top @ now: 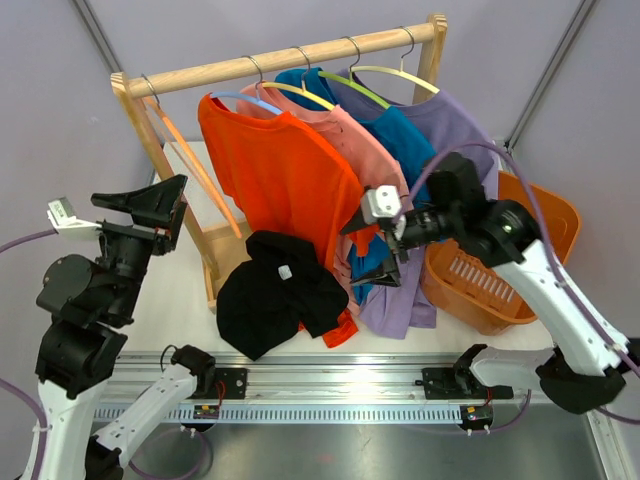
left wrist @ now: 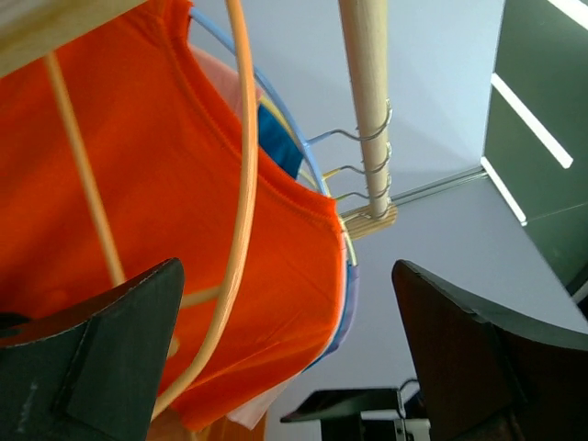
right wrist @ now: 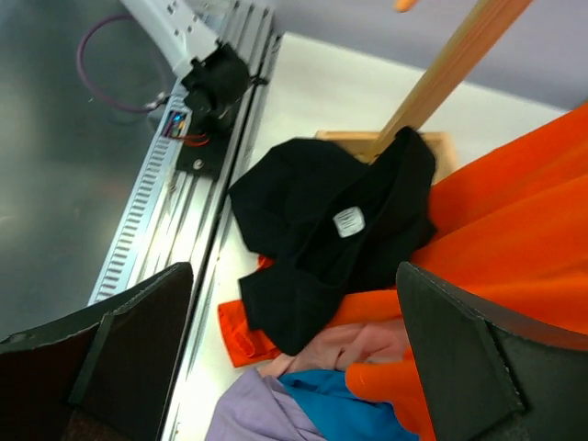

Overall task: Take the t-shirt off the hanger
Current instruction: Hang the hanger back to the clothesline with the left arm, then place the tshirt into the basket

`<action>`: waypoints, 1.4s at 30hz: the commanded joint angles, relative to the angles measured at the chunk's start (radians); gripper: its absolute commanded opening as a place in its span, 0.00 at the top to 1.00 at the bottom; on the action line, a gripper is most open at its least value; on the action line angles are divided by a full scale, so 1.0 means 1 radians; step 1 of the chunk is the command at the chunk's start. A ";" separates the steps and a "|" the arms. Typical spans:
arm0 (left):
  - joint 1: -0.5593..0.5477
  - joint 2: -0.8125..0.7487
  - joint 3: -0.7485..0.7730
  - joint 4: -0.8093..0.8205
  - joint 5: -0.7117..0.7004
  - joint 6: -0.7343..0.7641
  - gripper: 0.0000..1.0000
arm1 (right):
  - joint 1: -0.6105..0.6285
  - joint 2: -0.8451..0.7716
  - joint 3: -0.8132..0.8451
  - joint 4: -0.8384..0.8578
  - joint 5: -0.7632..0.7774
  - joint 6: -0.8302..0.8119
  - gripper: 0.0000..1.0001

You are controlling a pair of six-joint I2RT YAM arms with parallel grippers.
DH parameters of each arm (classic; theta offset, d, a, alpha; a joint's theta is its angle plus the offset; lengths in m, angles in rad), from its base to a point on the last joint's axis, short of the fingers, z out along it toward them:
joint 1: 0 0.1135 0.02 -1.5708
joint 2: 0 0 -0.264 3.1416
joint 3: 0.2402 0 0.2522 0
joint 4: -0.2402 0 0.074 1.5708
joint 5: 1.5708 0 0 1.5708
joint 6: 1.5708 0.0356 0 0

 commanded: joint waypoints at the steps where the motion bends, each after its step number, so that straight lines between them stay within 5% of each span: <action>1: 0.000 -0.036 0.047 -0.151 0.019 0.147 0.01 | 0.068 0.079 0.041 -0.089 -0.023 -0.077 0.00; 9: 0.000 -0.064 0.141 -0.418 -0.068 0.359 0.01 | 0.307 0.224 -0.036 0.101 0.455 0.105 0.00; 18: 0.000 -0.168 -0.013 -0.472 -0.051 0.444 0.01 | 0.449 0.300 -0.234 0.528 1.084 0.280 0.01; 35: 0.000 -0.272 -0.134 -0.410 -0.014 0.439 0.01 | 0.450 0.327 -0.502 0.666 0.919 0.383 0.03; 38: 0.000 -0.277 -0.151 -0.389 0.001 0.436 0.01 | 0.450 0.359 -0.513 0.694 0.939 0.376 0.15; 42: 0.000 -0.277 -0.169 -0.370 0.030 0.439 0.01 | 0.449 0.370 -0.514 0.715 0.934 0.362 0.55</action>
